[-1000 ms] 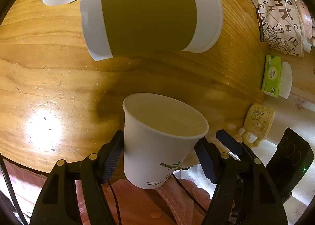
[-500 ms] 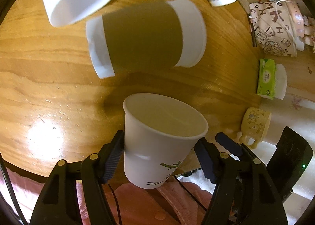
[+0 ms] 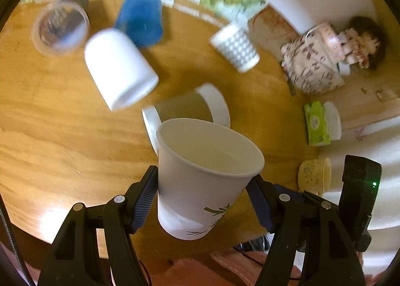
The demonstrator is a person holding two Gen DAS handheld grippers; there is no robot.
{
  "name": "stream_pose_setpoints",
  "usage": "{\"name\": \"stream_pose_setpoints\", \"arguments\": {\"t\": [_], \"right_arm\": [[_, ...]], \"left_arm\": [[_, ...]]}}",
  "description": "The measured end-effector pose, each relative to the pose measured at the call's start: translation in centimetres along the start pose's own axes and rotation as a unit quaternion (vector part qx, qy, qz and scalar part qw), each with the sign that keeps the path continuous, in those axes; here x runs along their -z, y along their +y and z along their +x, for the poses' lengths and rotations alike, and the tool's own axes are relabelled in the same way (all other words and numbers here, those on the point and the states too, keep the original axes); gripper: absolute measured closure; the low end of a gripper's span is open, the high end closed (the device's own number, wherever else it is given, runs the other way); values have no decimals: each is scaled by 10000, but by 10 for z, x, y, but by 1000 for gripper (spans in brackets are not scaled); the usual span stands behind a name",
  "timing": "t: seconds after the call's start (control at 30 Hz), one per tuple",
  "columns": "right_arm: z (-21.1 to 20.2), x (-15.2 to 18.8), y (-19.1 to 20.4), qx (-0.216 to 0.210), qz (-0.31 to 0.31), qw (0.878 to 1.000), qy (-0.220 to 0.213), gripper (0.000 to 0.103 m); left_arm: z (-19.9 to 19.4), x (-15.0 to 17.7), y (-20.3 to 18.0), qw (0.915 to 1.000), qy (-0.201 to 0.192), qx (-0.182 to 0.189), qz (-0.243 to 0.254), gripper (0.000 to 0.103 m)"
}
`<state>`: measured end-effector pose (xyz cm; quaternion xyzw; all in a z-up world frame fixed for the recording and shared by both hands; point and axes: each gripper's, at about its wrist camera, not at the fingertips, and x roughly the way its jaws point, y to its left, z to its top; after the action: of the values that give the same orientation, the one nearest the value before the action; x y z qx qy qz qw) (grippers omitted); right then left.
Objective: Flip cup upright
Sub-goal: 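Carry the cup with the left gripper and lower it upright onto the desk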
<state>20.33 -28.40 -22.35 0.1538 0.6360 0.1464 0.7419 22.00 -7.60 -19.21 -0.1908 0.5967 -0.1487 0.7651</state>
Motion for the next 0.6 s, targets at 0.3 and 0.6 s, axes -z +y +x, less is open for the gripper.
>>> {"name": "stream_pose_setpoints", "arguments": {"t": [0.3, 0.6], "right_arm": [[-4, -2, 5, 230, -138, 9996, -43, 26], [4, -2, 14, 569, -361, 9977, -20, 26]], "left_arm": [[-28, 8, 9, 9897, -1391, -102, 331, 30], [-29, 27, 19, 9714, -2301, -336, 480, 30]]}}
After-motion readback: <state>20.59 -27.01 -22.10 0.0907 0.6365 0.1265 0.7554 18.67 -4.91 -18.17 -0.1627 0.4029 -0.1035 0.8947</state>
